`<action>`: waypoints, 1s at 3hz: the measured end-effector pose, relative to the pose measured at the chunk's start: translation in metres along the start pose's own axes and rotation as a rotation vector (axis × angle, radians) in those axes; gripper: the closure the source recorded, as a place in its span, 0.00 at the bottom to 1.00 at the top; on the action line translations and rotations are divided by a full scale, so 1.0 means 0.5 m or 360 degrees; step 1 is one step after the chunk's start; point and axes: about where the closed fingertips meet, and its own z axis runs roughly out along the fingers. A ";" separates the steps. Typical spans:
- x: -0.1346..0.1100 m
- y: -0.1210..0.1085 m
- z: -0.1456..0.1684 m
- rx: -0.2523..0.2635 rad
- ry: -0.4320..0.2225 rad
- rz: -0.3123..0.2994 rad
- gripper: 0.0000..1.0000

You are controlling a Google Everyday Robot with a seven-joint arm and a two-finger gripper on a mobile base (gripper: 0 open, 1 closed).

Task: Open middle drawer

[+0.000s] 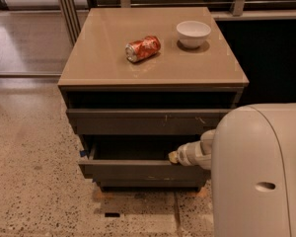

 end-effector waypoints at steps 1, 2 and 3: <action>-0.003 0.002 -0.005 0.0000 0.0000 0.0000 1.00; 0.021 0.012 -0.010 -0.0061 0.0071 -0.0088 1.00; 0.048 0.017 -0.016 -0.0112 0.0154 -0.0193 1.00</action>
Offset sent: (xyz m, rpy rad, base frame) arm -0.1154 -0.0176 -0.0138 -0.0692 0.1923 0.6627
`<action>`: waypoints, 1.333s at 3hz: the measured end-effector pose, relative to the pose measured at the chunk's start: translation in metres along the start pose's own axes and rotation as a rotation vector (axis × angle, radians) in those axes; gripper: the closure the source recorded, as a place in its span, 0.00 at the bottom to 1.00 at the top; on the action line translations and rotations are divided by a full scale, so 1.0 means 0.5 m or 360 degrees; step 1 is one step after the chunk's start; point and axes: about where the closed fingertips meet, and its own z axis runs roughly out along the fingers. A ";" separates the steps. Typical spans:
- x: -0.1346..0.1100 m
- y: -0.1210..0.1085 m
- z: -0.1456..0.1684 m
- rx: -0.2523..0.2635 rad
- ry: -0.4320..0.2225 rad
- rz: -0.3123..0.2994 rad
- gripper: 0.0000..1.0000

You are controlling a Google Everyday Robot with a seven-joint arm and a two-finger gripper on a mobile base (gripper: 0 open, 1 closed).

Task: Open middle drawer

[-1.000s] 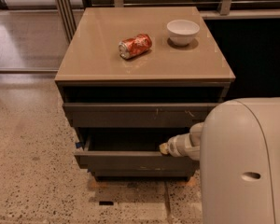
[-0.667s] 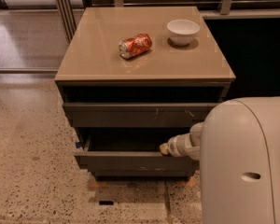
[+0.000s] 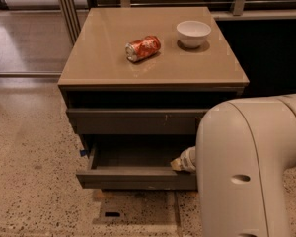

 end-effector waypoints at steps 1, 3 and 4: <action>0.029 0.013 -0.001 -0.0086 0.0074 -0.0089 1.00; 0.088 0.028 -0.018 -0.0233 0.0215 -0.0280 1.00; 0.143 0.059 -0.051 -0.0385 0.0305 -0.0461 1.00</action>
Offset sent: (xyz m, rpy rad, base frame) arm -0.1208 -0.0256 -0.0112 0.0394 0.1921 0.6159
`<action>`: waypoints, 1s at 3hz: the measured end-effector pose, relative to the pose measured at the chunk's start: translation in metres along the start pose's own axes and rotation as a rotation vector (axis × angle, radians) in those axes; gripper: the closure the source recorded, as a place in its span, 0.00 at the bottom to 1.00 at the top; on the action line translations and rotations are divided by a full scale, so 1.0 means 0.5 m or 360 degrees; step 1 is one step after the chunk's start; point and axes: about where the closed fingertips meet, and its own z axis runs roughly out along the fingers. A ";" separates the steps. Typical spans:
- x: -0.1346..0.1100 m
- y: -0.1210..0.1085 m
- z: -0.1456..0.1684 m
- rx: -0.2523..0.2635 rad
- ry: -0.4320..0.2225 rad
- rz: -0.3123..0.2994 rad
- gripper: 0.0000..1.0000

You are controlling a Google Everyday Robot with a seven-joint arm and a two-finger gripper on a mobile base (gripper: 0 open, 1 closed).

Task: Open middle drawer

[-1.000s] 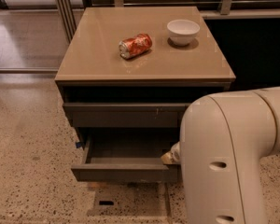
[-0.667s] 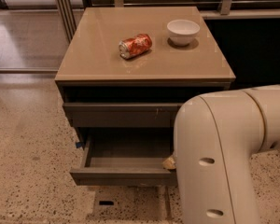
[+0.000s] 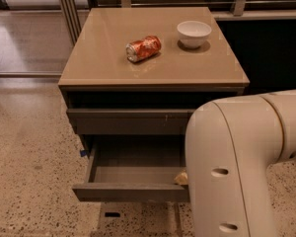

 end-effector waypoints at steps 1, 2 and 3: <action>0.007 0.011 -0.003 -0.0036 0.0018 -0.0045 1.00; 0.031 0.045 -0.016 -0.0114 0.0018 -0.0152 1.00; 0.049 0.071 -0.025 -0.0170 -0.0011 -0.0215 1.00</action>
Offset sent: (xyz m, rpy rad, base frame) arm -0.0640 -0.0092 0.0227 0.0950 -0.0106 0.2467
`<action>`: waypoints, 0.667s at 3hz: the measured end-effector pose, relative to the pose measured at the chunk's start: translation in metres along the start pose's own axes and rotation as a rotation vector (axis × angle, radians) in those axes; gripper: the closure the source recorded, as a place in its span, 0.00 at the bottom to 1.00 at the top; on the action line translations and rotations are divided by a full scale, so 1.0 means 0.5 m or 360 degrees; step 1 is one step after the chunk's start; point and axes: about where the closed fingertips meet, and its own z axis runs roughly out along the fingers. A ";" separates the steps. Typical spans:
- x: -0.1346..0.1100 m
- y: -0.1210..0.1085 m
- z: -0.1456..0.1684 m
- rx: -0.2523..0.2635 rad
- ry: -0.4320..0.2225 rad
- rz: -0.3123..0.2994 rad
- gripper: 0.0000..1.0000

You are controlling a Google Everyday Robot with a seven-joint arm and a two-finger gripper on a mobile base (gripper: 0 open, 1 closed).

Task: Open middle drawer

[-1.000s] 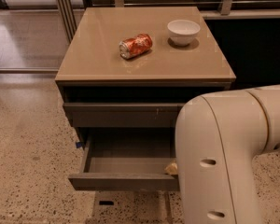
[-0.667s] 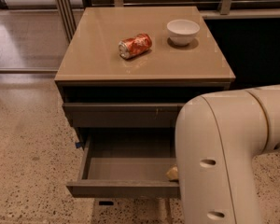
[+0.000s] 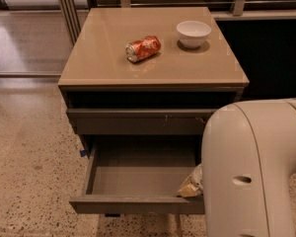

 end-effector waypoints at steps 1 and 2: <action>-0.010 0.006 -0.022 0.0054 -0.0174 0.0003 1.00; -0.010 0.006 -0.021 0.0054 -0.0174 0.0003 1.00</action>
Offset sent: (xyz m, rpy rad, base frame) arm 0.0019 -0.0007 0.0101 0.0522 -0.0558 -0.0350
